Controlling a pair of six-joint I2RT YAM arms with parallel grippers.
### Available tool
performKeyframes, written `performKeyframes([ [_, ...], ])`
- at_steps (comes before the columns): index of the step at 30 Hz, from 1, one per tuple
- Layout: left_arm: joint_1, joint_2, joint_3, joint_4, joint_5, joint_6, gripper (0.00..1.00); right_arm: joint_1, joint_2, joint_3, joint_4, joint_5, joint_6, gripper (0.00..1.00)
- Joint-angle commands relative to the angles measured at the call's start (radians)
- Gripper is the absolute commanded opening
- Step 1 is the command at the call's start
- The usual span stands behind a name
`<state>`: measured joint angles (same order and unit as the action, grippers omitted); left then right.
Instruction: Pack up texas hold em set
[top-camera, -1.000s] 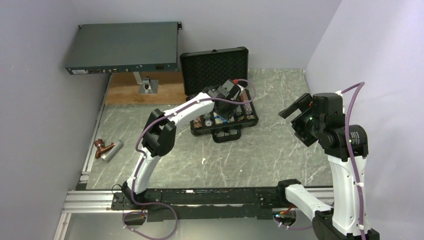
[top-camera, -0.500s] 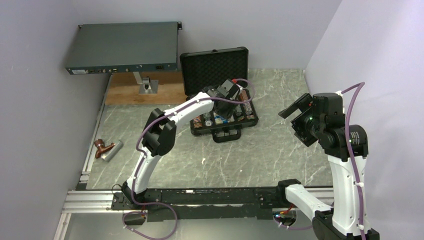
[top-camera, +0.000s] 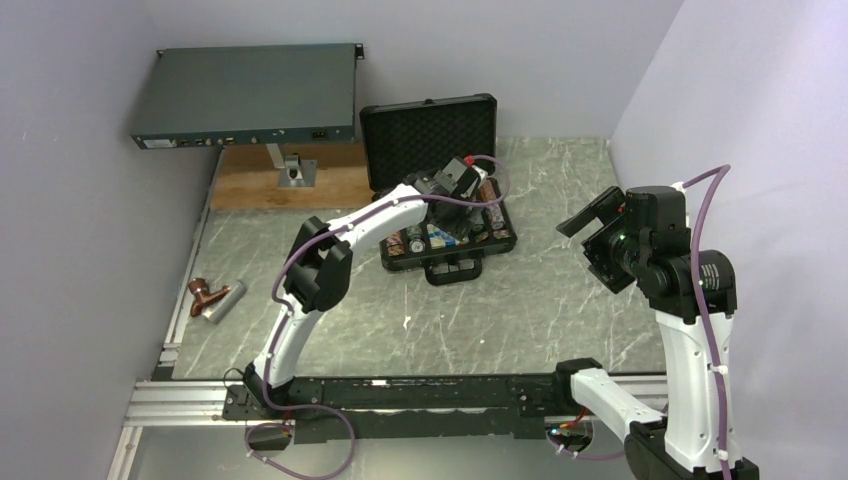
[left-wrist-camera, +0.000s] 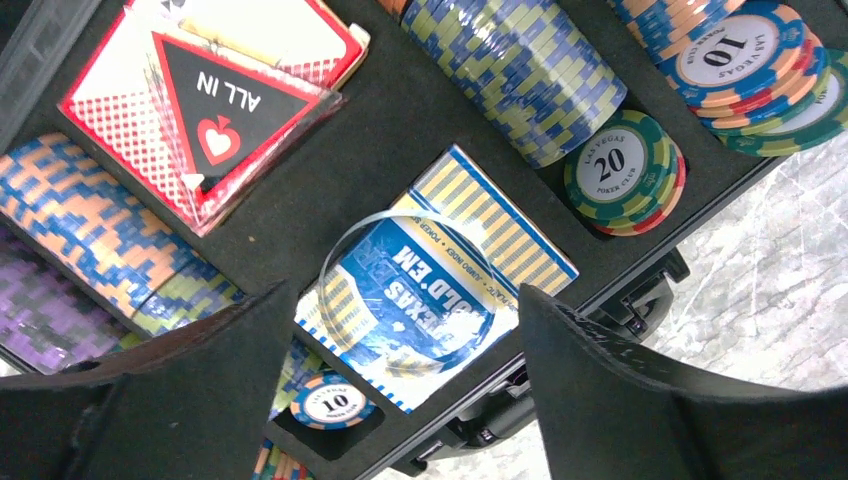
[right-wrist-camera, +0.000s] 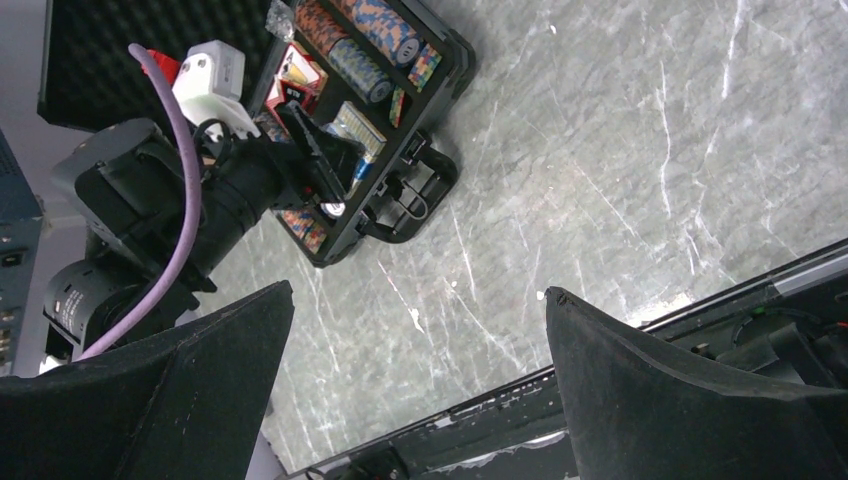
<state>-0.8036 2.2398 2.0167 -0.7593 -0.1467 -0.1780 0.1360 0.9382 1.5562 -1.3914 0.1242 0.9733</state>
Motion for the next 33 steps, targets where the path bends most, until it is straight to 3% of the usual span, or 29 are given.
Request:
performKeyframes([
  [1,0.003,-0.112,0.006,0.065,0.009,0.004,0.91,-0.003,-0.01,0.013,0.0,-0.002,0.014,1.0],
  [2,0.003,-0.131,0.001,0.073,0.014,0.003,0.99,-0.003,-0.01,0.013,0.001,-0.001,0.015,1.0],
  [3,0.003,-0.148,-0.002,0.077,0.021,0.003,0.99,-0.004,-0.01,0.011,0.001,-0.001,0.016,1.0],
  [14,0.0,-0.402,-0.107,0.07,0.114,-0.053,0.98,-0.003,-0.01,-0.029,0.065,-0.006,0.025,1.0],
  [24,0.0,-0.781,-0.448,0.024,0.095,-0.054,0.97,-0.003,-0.036,-0.176,0.272,-0.116,0.019,0.99],
  [33,0.008,-1.141,-0.813,-0.028,-0.012,-0.086,1.0,0.004,0.089,-0.137,0.395,-0.199,-0.019,0.98],
])
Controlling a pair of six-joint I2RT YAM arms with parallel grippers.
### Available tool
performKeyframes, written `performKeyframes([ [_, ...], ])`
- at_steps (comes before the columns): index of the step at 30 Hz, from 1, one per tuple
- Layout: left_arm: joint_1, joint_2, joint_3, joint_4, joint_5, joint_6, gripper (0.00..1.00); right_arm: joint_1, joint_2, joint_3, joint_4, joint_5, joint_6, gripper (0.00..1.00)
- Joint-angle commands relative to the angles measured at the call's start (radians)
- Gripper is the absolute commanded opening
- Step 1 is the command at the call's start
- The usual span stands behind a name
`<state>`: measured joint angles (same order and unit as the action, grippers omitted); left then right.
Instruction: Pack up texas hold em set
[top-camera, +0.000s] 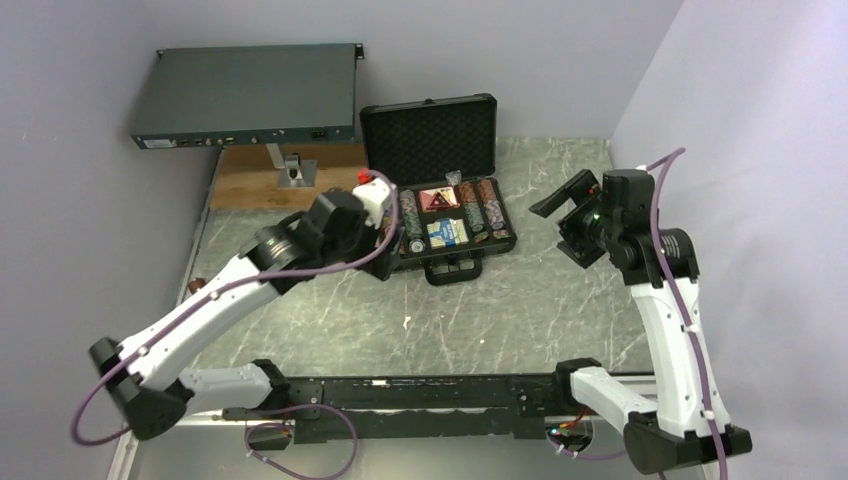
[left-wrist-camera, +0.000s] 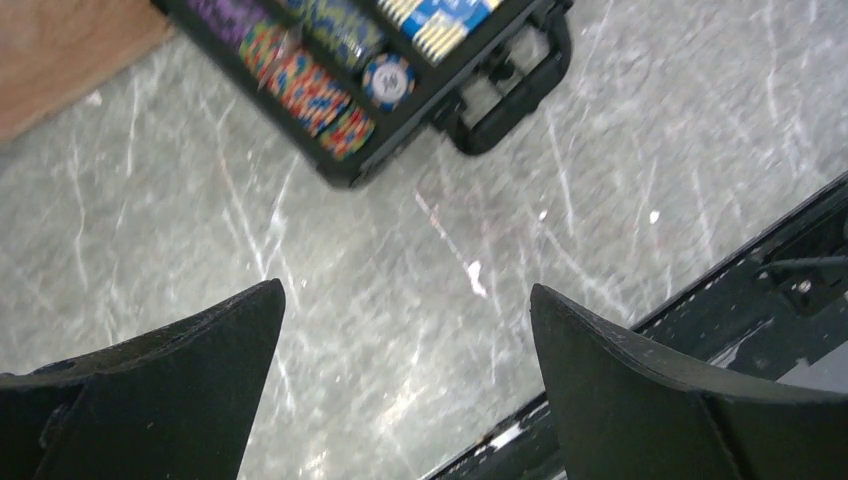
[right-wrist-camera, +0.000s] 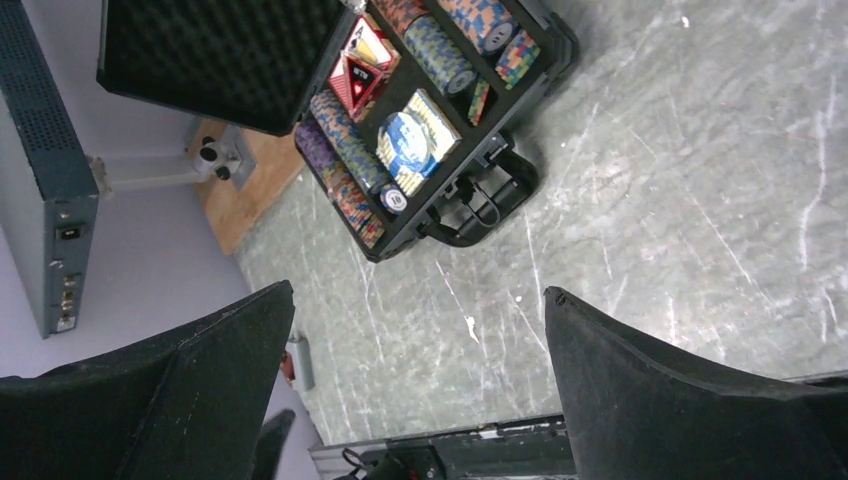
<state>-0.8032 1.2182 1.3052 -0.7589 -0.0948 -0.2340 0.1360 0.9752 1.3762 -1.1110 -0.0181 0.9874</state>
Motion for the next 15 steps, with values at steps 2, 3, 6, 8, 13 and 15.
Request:
performKeyframes([
  [2,0.015,-0.168,-0.152,-0.053,-0.08,-0.045,1.0,0.012,0.097,0.078,0.136,-0.064,-0.047,0.98],
  [3,0.022,-0.189,-0.174,-0.068,-0.079,-0.053,1.0,0.015,0.125,0.101,0.144,-0.066,-0.055,0.97],
  [6,0.038,-0.246,-0.242,-0.097,-0.075,-0.076,1.0,0.027,0.222,0.188,0.161,-0.065,-0.074,0.97],
  [8,0.045,-0.286,-0.295,-0.089,-0.063,-0.085,1.0,0.036,0.299,0.28,0.166,-0.065,-0.086,0.96],
  [13,0.053,-0.355,-0.396,-0.046,-0.027,-0.115,1.0,0.059,0.537,0.521,0.159,-0.062,-0.078,0.95],
  [15,0.053,-0.358,-0.418,-0.033,-0.013,-0.127,1.0,0.069,0.625,0.606,0.188,-0.054,-0.094,0.95],
])
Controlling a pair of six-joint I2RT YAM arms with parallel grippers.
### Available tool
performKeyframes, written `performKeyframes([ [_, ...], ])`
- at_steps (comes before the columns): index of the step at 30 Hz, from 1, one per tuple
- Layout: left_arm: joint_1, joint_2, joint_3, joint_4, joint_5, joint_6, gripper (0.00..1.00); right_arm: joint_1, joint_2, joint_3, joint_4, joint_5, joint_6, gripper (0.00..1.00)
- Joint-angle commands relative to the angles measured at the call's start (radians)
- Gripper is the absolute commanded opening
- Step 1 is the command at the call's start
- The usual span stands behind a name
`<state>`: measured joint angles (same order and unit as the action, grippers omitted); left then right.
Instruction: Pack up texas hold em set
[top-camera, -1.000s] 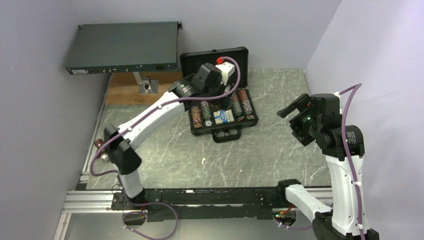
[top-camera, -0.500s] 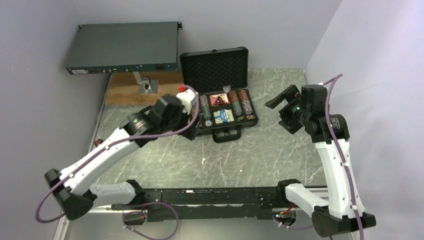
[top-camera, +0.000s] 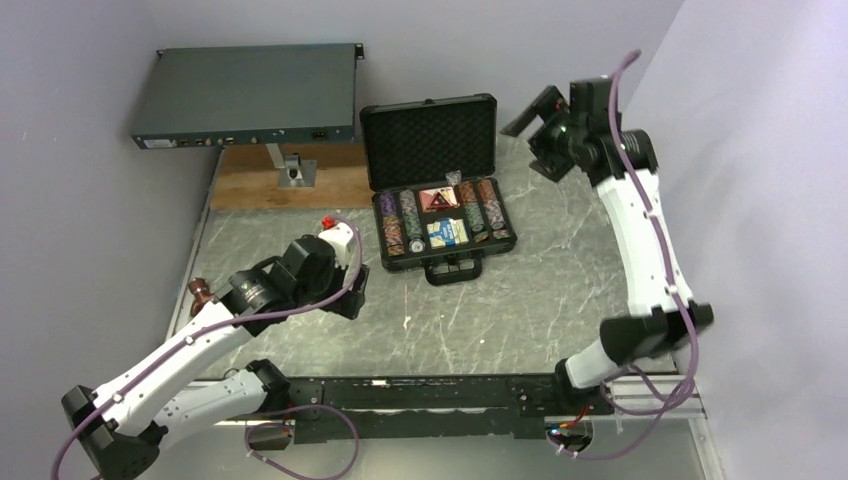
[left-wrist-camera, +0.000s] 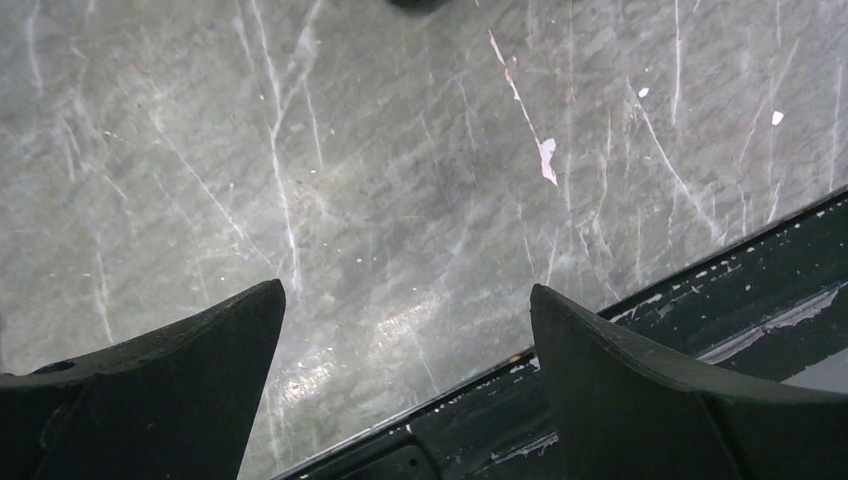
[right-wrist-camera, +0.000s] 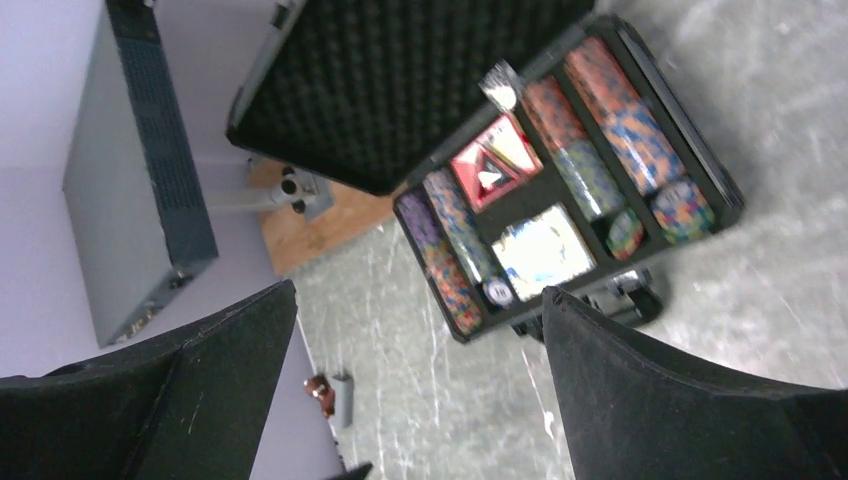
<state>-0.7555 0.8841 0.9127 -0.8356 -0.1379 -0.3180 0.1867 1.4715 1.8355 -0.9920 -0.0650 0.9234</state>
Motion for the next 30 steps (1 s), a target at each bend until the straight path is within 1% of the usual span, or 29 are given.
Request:
performKeyframes([
  [1,0.006,-0.023,-0.032,0.053,0.035,-0.05,1.0,0.021,0.174,0.185,0.089,-0.008,-0.039,0.93],
  [5,0.005,0.001,-0.023,0.065,0.04,-0.075,1.0,0.022,0.369,0.351,0.156,-0.037,-0.089,0.85],
  [8,0.006,0.034,0.01,0.047,0.033,-0.083,1.0,0.022,0.53,0.511,0.195,-0.084,-0.144,0.81],
  [10,0.005,0.05,0.036,0.026,0.021,-0.084,1.0,0.02,0.596,0.555,0.269,-0.113,-0.17,0.8],
  [12,0.006,0.057,0.058,0.004,0.0,-0.088,1.0,0.013,0.627,0.532,0.383,-0.131,-0.166,0.77],
  [14,0.005,0.059,0.072,-0.011,-0.024,-0.091,1.0,0.007,0.651,0.497,0.515,-0.142,-0.146,0.7],
  [16,0.006,0.068,0.087,-0.022,-0.036,-0.093,1.0,0.001,0.693,0.503,0.61,-0.153,-0.126,0.67],
  [18,0.007,0.084,0.106,-0.036,-0.042,-0.101,1.0,-0.002,0.734,0.528,0.684,-0.168,-0.108,0.66],
  [21,0.008,0.121,0.135,-0.053,-0.043,-0.115,1.0,-0.007,0.769,0.543,0.724,-0.146,-0.077,0.69],
  [23,0.007,0.149,0.152,-0.061,-0.046,-0.121,1.0,-0.009,0.778,0.527,0.707,-0.119,-0.039,0.71],
  [26,0.009,0.191,0.18,-0.067,-0.05,-0.119,1.0,-0.008,0.749,0.43,0.688,-0.092,0.05,0.72],
  [28,0.011,0.223,0.2,-0.065,-0.05,-0.112,1.0,-0.004,0.72,0.331,0.753,-0.087,0.122,0.71],
  [30,0.013,0.249,0.213,-0.063,-0.045,-0.102,1.0,-0.001,0.712,0.282,0.816,-0.074,0.177,0.67],
])
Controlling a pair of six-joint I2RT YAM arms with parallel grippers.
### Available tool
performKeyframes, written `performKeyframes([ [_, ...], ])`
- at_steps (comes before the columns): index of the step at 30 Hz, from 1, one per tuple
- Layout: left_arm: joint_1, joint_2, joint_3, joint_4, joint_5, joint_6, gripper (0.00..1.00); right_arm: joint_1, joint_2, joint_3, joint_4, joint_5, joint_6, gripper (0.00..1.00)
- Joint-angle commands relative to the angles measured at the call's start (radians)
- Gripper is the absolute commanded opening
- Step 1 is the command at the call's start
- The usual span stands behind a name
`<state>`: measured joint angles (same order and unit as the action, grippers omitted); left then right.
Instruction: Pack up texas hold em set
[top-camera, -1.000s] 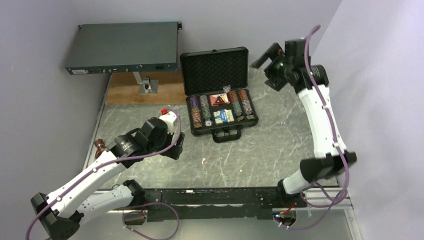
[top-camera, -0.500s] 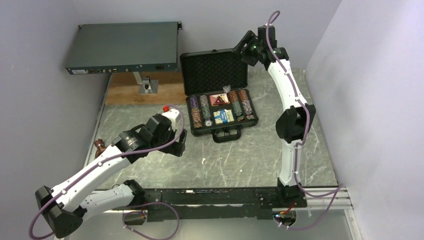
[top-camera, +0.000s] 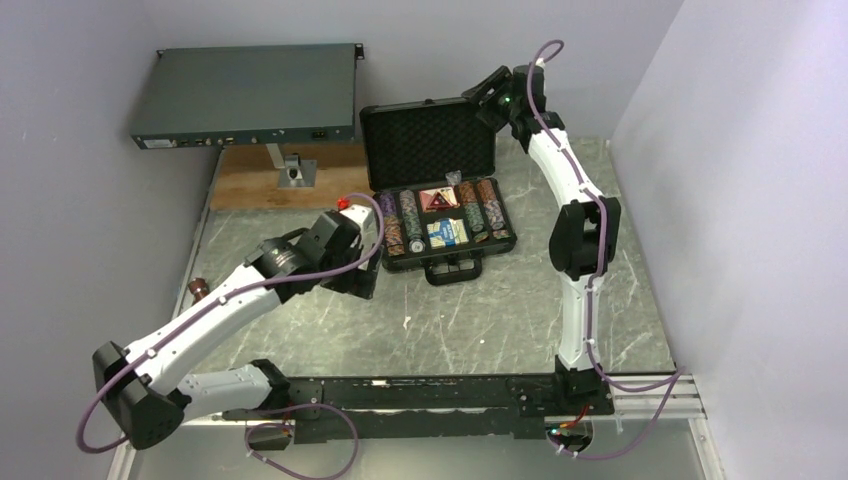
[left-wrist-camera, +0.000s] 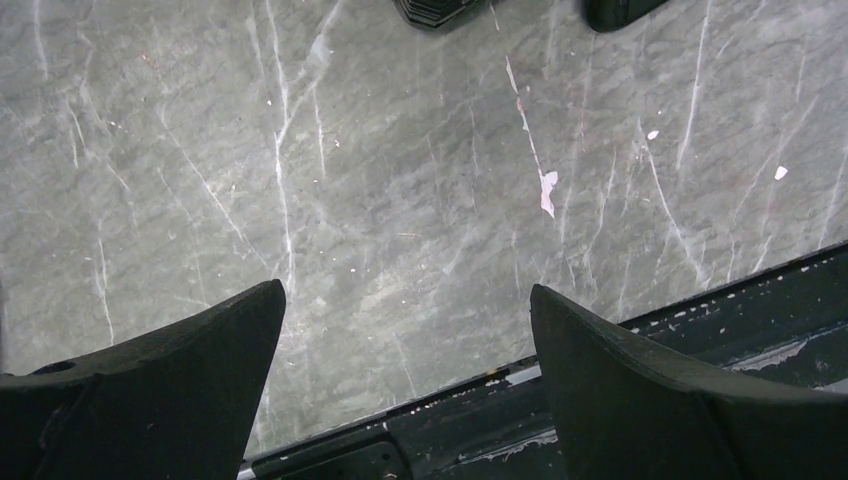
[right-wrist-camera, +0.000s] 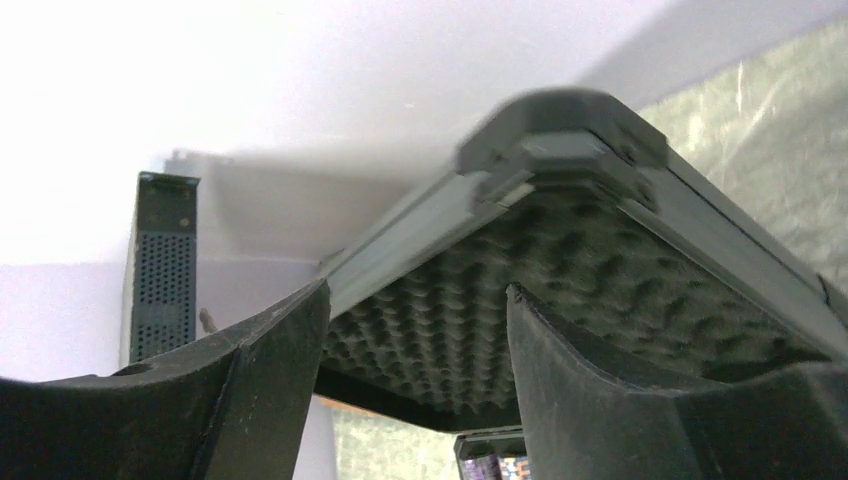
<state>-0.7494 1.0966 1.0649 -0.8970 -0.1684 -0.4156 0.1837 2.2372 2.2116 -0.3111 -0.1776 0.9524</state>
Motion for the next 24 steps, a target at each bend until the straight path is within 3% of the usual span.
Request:
performKeyframes([
  [1,0.008,0.048,0.067,-0.002,-0.013,0.001,1.0,0.003,-0.044,-0.087,0.148,0.044,0.165,0.65],
  [7,0.011,0.058,0.08,-0.017,-0.018,0.008,1.0,0.002,0.057,0.073,0.134,0.059,0.252,0.56],
  [15,0.012,-0.046,0.01,-0.027,-0.048,-0.053,1.0,0.003,0.081,0.096,0.133,0.091,0.289,0.5],
  [17,0.012,-0.068,-0.001,-0.033,-0.056,-0.069,1.0,0.003,0.085,0.093,0.127,0.095,0.299,0.39],
  [19,0.012,-0.089,-0.009,-0.043,-0.066,-0.08,1.0,0.002,0.091,0.092,0.126,0.09,0.307,0.19],
  [21,0.012,-0.11,-0.018,-0.049,-0.071,-0.091,1.0,0.003,0.09,0.099,0.117,0.081,0.305,0.06],
  [24,0.012,-0.142,-0.041,-0.055,-0.075,-0.106,1.0,0.005,0.066,0.087,0.107,0.072,0.292,0.0],
])
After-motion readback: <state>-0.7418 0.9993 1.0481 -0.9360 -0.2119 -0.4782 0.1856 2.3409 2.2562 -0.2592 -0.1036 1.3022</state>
